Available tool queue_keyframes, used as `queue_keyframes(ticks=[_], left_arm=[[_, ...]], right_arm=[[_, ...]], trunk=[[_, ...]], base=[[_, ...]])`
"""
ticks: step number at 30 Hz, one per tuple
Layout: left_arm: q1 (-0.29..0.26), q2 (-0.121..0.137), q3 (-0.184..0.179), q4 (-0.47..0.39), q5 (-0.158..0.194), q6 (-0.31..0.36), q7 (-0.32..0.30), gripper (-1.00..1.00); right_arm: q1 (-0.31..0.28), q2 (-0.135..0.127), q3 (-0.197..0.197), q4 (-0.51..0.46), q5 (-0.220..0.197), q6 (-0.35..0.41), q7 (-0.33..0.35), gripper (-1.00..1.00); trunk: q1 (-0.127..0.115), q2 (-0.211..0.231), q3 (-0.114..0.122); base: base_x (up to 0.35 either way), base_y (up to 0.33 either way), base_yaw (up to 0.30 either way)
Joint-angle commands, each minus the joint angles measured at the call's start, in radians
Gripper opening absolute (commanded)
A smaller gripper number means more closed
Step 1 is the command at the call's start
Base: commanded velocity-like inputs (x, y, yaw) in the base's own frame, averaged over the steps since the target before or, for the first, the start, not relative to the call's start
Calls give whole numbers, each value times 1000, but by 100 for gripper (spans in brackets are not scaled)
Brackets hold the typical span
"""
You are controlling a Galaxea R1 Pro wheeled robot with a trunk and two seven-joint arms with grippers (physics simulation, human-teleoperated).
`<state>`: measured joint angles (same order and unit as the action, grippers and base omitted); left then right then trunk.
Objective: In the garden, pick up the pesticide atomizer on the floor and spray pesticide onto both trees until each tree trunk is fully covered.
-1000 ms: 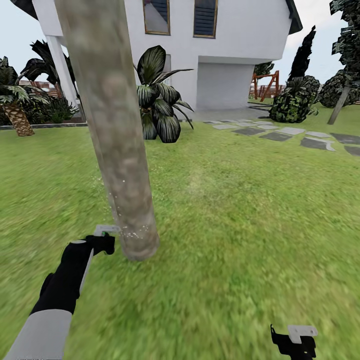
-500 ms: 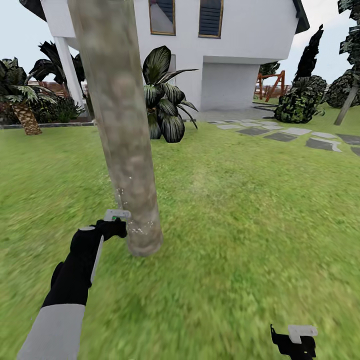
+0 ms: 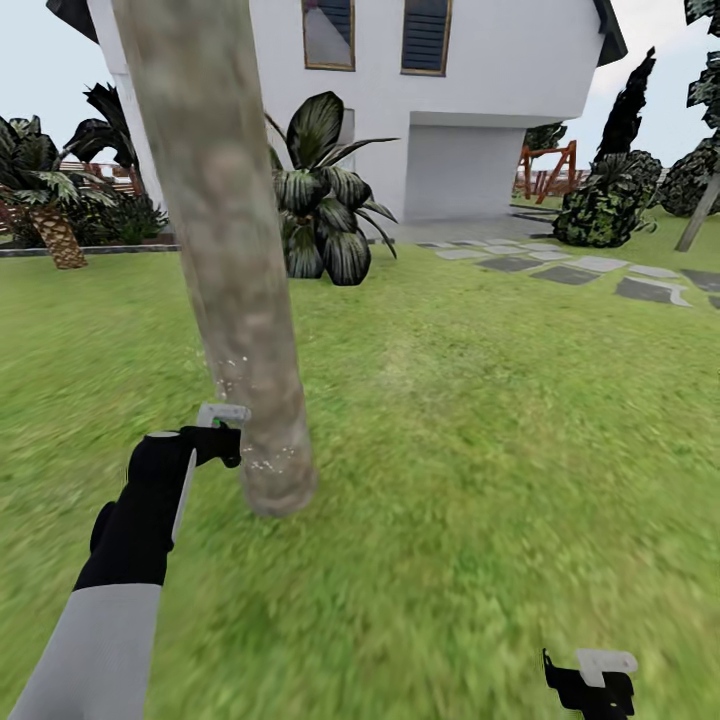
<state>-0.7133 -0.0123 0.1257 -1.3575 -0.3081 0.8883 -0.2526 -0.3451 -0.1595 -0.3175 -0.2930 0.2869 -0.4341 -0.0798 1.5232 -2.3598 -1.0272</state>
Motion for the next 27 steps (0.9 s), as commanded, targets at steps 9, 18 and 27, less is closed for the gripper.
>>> queue_keyframes(ticks=[9, 18, 27], left_arm=[[0, 0, 2, 1, 0, 0, 0, -100], [0, 0, 2, 1, -2, 0, 0, -100], [1, 0, 1, 3, -3, 0, 1, -100]], right_arm=[[0, 1, 1, 0, 0, 0, 0, 100], [0, 0, 1, 0, 0, 0, 0, 100], [0, 1, 0, 0, 0, 0, 0, 100]], trunk=[[0, 0, 0], [0, 0, 0], [0, 0, 0]], base=[[99, -261, 207], [136, -261, 278], [49, -269, 201]])
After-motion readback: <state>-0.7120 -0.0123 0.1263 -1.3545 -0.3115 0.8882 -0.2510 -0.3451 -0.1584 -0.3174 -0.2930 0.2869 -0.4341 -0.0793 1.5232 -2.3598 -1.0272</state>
